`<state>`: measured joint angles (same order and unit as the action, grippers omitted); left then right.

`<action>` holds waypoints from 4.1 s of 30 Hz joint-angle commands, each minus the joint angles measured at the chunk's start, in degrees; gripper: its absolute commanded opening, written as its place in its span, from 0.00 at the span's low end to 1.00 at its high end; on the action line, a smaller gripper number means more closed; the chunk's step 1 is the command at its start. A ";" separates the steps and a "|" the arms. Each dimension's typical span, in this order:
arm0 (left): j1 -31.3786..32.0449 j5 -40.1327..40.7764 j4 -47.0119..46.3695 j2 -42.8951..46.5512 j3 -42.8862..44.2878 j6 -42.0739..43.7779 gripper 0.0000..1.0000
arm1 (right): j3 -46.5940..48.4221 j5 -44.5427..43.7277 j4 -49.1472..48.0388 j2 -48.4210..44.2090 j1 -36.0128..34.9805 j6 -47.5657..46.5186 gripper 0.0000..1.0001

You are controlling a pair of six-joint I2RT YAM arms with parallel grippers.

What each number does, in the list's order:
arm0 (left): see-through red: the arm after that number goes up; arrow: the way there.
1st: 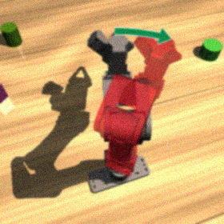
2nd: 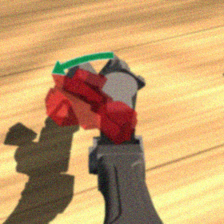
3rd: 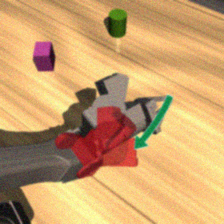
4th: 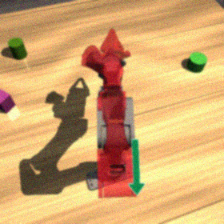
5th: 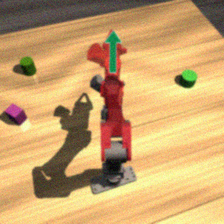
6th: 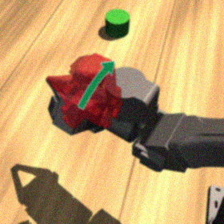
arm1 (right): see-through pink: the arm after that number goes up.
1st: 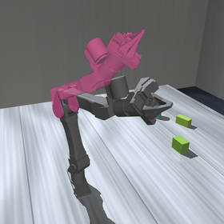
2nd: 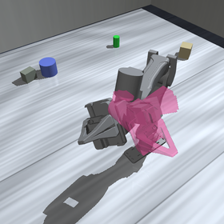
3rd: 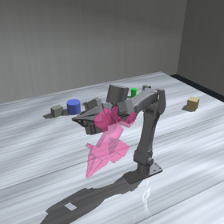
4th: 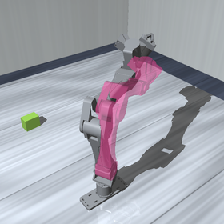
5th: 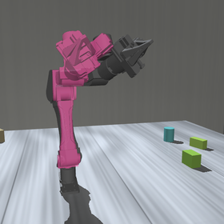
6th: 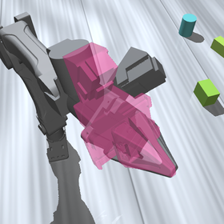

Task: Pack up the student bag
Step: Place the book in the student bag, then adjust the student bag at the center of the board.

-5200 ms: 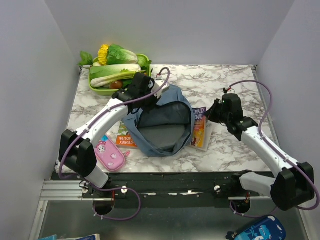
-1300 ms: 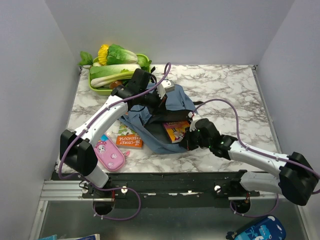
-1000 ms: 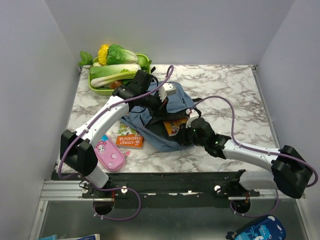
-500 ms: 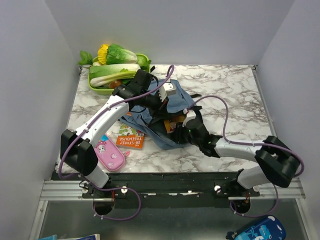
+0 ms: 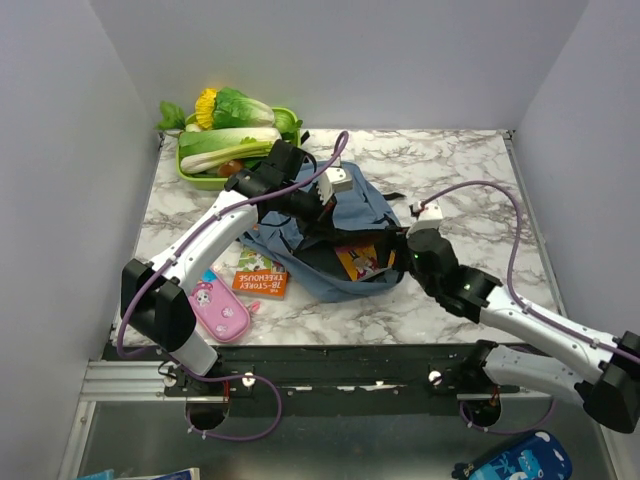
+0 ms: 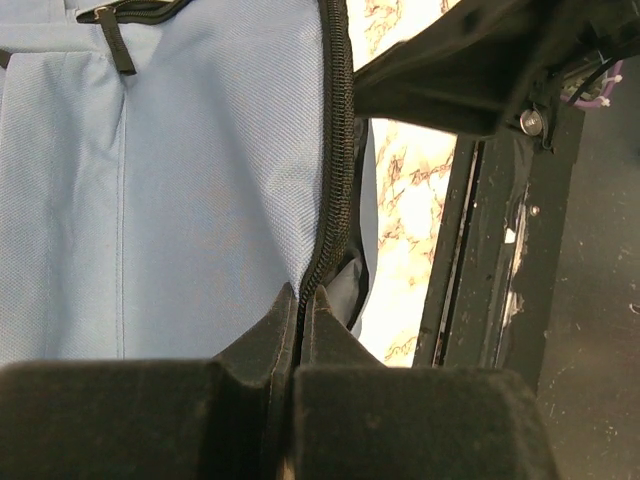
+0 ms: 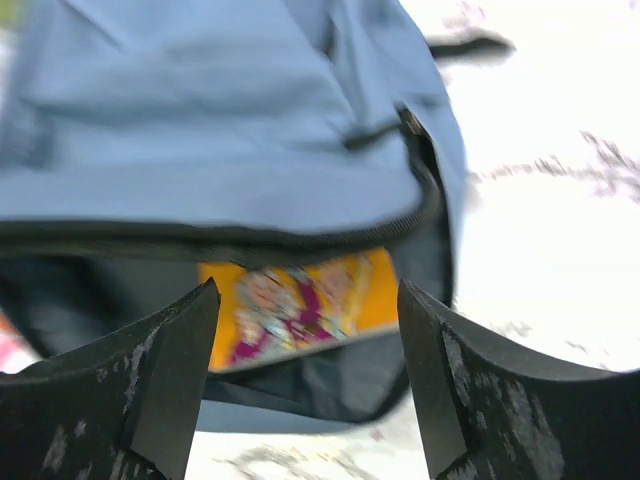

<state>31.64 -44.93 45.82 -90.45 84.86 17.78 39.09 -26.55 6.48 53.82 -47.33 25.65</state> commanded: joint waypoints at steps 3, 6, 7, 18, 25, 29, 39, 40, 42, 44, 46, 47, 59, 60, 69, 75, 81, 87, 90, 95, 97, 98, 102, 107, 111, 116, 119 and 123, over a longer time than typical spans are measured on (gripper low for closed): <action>0.35 -4.38 0.49 3.09 3.56 -1.69 0.00 | 1.07 -9.84 11.99 5.07 0.66 -5.41 0.84; 0.35 -4.56 1.02 3.62 4.17 -1.78 0.00 | 0.55 -12.28 8.30 4.19 0.75 -12.08 0.90; 0.35 -4.64 1.20 3.53 4.43 -1.87 0.00 | 0.55 -13.43 7.24 4.27 1.01 -13.77 0.94; 0.88 -4.29 1.46 4.14 4.61 -2.31 0.00 | -4.29 17.11 -14.99 6.20 6.72 -43.47 1.00; 0.88 -3.68 1.37 4.50 4.00 -1.87 0.00 | -3.85 33.30 -16.67 6.21 11.73 -52.01 0.80; 1.06 -3.24 -0.03 4.50 3.65 -2.40 0.00 | -0.16 32.09 -16.50 7.08 12.61 -54.56 0.13; 3.25 -0.60 -2.14 1.17 5.84 -2.66 0.00 | 1.25 19.09 -18.95 -1.00 14.46 -61.95 0.01; 3.69 -0.25 -2.05 0.46 7.24 -2.58 0.00 | 1.16 18.20 -18.96 -2.22 14.81 -62.56 0.01; 3.96 -0.60 -0.04 -2.16 9.52 -2.05 0.00 | 1.07 19.07 -17.05 -3.37 15.16 -62.56 0.01; 4.57 -1.04 1.89 -3.32 12.43 -1.70 0.00 | 2.21 22.66 -12.22 -4.34 15.25 -62.91 0.03; 4.92 -0.86 1.55 -2.63 11.30 -1.52 0.00 | 4.06 28.17 -3.61 -4.60 16.48 -63.26 0.54; 5.19 -0.26 0.51 -2.01 10.51 -1.52 0.00 | 4.32 29.61 -1.58 -5.04 17.00 -63.35 0.65; 5.19 3.35 -0.74 2.47 3.47 -0.29 0.00 | 12.67 49.39 23.66 -3.82 19.29 -63.44 0.86; 5.19 3.44 -0.82 2.91 3.30 -0.12 0.00 | 13.02 49.83 23.75 -3.38 19.29 -63.36 0.88; 5.19 3.88 -0.47 5.11 2.15 0.06 0.00 | 14.17 46.77 18.24 6.37 19.29 -66.25 0.83; 5.19 3.62 -0.03 5.20 1.98 0.32 0.00 | 11.71 39.12 7.15 10.60 19.12 -68.71 0.62; 5.19 3.71 0.93 3.54 3.38 0.85 0.00 | 10.75 35.43 3.02 10.69 19.21 -69.86 0.01; 5.19 3.88 -0.03 3.00 3.82 0.33 0.00 | 8.20 35.16 0.56 5.24 19.29 -70.30 0.01; 5.54 5.63 -0.82 1.26 5.75 0.15 0.00 | 9.16 29.99 -3.12 5.93 19.29 -69.86 0.01; 5.63 9.94 -4.68 -3.75 14.25 -0.99 0.00 | 13.80 10.57 -13.94 9.46 20.78 -74.25 0.01; 5.71 10.21 -3.99 -8.05 18.83 -0.91 0.00 | 15.57 8.01 -17.54 9.20 21.92 -74.34 0.01; 5.72 10.30 -3.20 -9.90 24.51 -0.99 0.00 | 16.45 6.35 -18.86 8.93 22.37 -74.34 0.01; 6.07 10.30 0.06 -18.51 35.45 -1.61 0.00 | 17.86 2.03 -25.19 7.96 24.30 -75.31 0.01; 6.77 12.84 -1.97 -23.00 39.58 -1.35 0.00 | 17.95 -1.74 -26.34 9.80 27.03 -74.78 0.01; 6.68 14.34 -2.05 -26.87 40.39 -1.43 0.00 | 15.67 -3.60 -24.86 10.78 27.47 -70.40 0.01; 6.59 14.25 -4.51 -25.74 36.53 -2.66 0.00 | 17.94 7.77 -8.80 8.94 27.47 -54.32 0.38; 6.86 13.73 -4.60 -25.03 36.17 -3.54 0.00 | 19.00 14.22 -0.87 5.95 26.42 -45.97 0.71; 7.38 14.08 -5.56 -24.59 34.76 -4.42 0.00 | 17.94 15.56 4.47 0.24 18.35 -44.63 0.87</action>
<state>38.96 -32.47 41.23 -116.49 120.40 15.05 54.96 -16.69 3.92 59.86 -22.48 -25.89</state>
